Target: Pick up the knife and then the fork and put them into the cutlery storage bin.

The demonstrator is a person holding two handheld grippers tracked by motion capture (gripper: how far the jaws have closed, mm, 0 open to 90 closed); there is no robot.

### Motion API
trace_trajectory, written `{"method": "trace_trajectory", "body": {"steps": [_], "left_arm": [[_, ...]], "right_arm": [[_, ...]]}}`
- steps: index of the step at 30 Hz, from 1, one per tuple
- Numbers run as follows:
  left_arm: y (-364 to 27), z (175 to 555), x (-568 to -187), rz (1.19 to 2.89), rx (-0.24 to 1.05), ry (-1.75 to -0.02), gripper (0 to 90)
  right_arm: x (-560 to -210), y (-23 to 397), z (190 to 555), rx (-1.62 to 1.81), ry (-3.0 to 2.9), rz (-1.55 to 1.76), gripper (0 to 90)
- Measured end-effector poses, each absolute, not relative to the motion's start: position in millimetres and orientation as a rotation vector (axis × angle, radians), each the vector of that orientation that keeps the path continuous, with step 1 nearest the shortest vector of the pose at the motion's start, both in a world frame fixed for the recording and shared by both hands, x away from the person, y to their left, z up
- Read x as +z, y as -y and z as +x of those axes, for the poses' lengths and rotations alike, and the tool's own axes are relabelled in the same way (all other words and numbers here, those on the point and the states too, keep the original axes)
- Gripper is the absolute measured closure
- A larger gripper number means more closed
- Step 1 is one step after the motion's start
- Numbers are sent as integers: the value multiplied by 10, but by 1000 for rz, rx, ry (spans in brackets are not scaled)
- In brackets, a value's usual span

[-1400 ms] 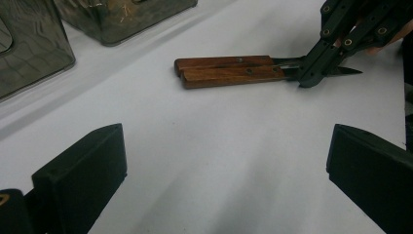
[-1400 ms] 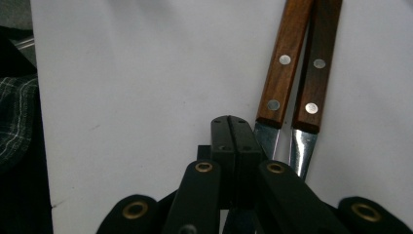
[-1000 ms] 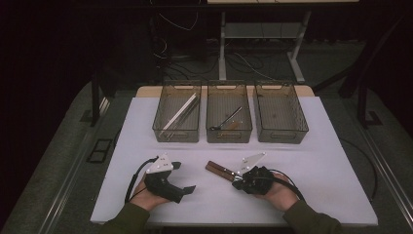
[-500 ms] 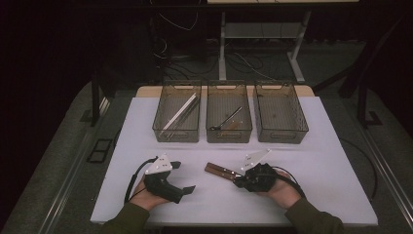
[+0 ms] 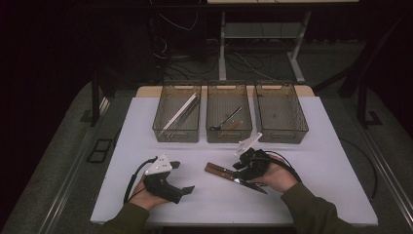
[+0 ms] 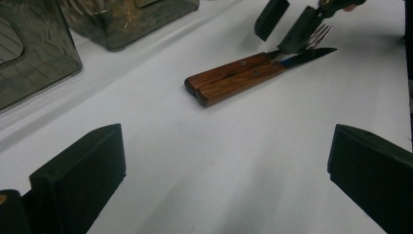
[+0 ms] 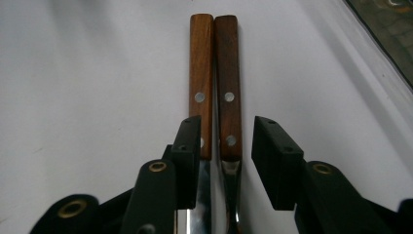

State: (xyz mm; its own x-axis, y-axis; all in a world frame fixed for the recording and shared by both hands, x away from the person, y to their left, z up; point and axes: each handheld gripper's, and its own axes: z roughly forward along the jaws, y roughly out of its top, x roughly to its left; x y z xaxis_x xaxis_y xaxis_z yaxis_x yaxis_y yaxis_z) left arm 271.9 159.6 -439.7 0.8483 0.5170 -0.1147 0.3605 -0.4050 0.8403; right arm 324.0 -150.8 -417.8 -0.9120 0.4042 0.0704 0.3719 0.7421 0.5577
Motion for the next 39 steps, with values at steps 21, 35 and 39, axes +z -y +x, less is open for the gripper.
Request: {"method": "trace_trajectory", "body": {"steps": [21,35,39], "left_arm": [[-1579,2704,-4398,2023,192,-641,0],[-1573,2699,-4397,2022,189,-638,0],[-1574,2697,-4394,2019,191,-637,0]], "right_arm": [[-4229,1190,3430,539,-3007,498,734],[-4186,895,3550,193,-3082,474,772],[-4179,929,3550,229,-3083,479,773]]}}
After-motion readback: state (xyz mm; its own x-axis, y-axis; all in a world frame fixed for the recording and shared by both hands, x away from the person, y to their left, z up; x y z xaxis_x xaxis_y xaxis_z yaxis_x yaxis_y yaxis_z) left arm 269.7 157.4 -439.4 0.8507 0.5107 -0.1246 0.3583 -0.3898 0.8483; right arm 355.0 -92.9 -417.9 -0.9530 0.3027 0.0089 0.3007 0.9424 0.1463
